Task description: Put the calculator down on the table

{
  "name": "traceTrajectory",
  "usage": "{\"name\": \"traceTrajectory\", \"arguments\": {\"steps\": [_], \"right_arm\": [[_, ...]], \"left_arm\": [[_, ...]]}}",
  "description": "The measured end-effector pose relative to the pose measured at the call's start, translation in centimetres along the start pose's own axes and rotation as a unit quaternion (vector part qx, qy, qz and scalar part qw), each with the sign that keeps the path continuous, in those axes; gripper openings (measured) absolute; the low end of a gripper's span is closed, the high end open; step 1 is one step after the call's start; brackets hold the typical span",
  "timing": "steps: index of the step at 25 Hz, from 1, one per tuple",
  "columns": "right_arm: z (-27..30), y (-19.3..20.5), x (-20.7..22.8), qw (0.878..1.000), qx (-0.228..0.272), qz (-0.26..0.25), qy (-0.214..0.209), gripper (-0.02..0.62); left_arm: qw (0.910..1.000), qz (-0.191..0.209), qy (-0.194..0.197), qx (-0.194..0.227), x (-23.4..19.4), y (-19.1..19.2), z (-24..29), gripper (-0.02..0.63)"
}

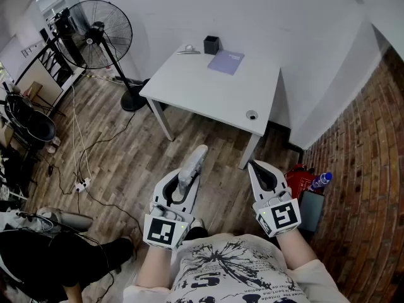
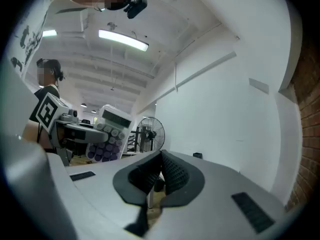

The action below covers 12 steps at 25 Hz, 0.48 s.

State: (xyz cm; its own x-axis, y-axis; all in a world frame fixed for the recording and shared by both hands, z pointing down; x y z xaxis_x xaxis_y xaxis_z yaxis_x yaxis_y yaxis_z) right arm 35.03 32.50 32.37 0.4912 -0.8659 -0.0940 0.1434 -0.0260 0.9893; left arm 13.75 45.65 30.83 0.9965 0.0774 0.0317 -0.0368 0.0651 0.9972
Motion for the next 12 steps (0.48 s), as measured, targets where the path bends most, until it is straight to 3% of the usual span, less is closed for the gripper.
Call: {"name": "traceTrajectory", "arguments": {"steps": [12], "right_arm": [[1.0, 0.0, -0.4, 1.000, 0.003, 0.009, 0.017, 0.012]], "left_arm": [[0.9998, -0.001, 0.003, -0.017, -1.4, 0.4, 0.3, 0.140]]}}
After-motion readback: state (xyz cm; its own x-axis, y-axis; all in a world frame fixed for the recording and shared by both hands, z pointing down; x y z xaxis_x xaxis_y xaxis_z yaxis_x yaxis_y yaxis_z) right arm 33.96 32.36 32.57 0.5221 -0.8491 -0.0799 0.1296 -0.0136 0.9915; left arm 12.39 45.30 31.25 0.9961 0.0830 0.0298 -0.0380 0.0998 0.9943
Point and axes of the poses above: the fingertips, and each gripper's own axes: z forward along the fingers, x to its right, y out of its underside, the point moved 10 cm from there along -z, backward along the fingers, and after that the axes turned 5 degrees about -x, right-handed, at the moved point
